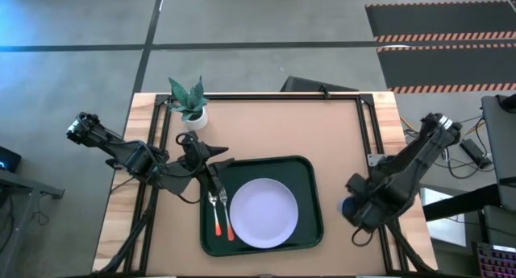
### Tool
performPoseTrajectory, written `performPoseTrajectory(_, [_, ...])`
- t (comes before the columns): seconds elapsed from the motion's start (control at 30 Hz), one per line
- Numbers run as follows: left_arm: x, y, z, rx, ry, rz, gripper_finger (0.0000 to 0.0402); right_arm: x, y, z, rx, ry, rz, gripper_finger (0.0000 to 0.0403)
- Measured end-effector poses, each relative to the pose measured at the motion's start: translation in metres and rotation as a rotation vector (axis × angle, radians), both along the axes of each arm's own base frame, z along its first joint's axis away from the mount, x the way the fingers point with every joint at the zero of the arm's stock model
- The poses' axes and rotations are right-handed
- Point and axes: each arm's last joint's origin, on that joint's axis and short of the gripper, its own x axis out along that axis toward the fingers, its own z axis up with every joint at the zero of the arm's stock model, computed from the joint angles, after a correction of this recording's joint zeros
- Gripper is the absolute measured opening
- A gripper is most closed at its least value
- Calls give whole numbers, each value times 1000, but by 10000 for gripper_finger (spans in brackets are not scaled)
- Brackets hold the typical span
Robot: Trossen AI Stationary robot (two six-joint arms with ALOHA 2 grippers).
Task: Pick and place plate/cup/fork/spoon on tray
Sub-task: Put the blue glass on the top right of the dark green tray
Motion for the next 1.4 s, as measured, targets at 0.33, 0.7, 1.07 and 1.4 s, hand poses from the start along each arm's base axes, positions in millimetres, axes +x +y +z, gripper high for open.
performPoseTrajectory(0.33, [0,0,0,0,1,0,148,6,-41,72,-225,-434,36,8])
performPoseTrajectory(0.7, [0,0,0,-1,0,-1,148,45,-82,57,-200,-413,101,8])
performPoseTrajectory(1.07, [0,0,0,-12,0,-9,148,95,-119,13,-85,-350,208,8])
performPoseTrajectory(1.4, [0,-1,0,-26,7,-35,148,97,-133,-27,-20,-325,167,8])
